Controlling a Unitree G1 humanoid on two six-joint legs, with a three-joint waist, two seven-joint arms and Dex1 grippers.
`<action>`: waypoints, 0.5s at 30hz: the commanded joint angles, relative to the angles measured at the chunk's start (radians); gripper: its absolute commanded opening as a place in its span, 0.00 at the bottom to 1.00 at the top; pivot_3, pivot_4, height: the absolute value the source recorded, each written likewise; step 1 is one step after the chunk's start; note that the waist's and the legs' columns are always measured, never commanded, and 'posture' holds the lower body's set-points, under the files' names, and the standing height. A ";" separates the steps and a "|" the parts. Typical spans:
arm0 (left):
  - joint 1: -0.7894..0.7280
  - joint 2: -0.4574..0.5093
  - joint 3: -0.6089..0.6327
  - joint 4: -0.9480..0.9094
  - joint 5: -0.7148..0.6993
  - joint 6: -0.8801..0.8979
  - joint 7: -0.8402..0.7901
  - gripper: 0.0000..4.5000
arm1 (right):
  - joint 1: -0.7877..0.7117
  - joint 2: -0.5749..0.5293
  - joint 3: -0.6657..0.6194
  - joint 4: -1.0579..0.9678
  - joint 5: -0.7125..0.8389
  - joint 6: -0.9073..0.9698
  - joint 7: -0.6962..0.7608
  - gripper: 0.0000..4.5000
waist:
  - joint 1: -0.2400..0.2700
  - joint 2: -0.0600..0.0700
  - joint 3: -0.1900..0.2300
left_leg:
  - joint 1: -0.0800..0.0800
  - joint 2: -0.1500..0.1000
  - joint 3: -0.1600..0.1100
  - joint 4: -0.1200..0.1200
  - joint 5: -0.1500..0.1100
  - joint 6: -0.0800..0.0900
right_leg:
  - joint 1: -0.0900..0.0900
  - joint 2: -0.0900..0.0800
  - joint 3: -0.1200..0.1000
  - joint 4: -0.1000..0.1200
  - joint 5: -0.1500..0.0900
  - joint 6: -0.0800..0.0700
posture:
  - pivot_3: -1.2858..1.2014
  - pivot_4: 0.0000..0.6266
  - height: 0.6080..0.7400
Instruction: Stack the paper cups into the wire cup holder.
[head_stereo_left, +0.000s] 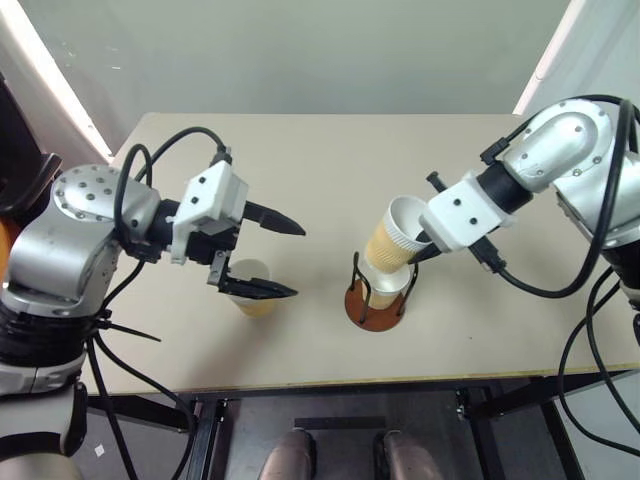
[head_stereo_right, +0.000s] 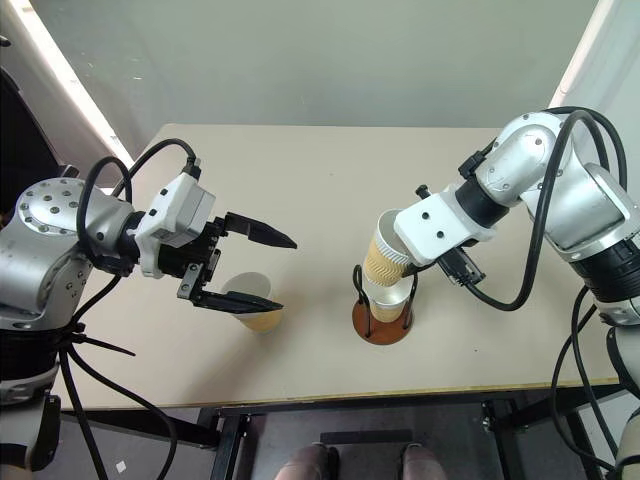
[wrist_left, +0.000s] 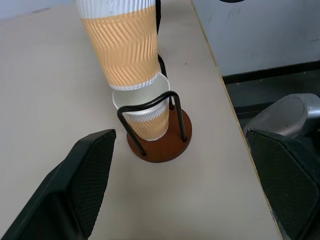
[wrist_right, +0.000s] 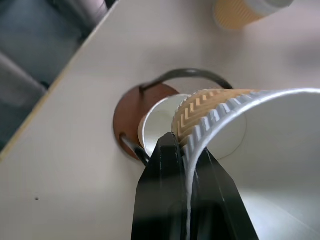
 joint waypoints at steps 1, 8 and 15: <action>0.003 0.020 0.011 -0.031 -0.003 -0.002 0.009 1.00 | -0.020 -0.015 0.025 -0.004 -0.001 -0.043 0.004 0.01 | 0.000 0.000 0.000 | 0.000 0.000 0.000 0.000 0.000 0.000 | 0.000 0.000 0.000 -0.001 0.000 0.000 | 0.52 0.24 1.00; 0.032 0.020 0.018 -0.052 -0.008 0.003 0.033 1.00 | -0.030 -0.023 0.077 0.014 -0.015 -0.125 0.004 0.01 | 0.000 0.000 0.000 | -0.001 0.000 0.000 -0.001 0.000 0.000 | 0.000 0.000 0.000 -0.002 0.000 0.000 | 0.52 0.24 1.00; 0.042 0.020 0.021 -0.062 -0.007 0.008 0.058 1.00 | -0.072 -0.004 0.114 0.082 -0.073 -0.182 0.004 0.34 | 0.000 0.000 0.000 | -0.001 0.000 0.000 -0.001 0.000 0.000 | 0.000 0.000 0.000 -0.002 0.000 0.000 | 0.52 0.24 1.00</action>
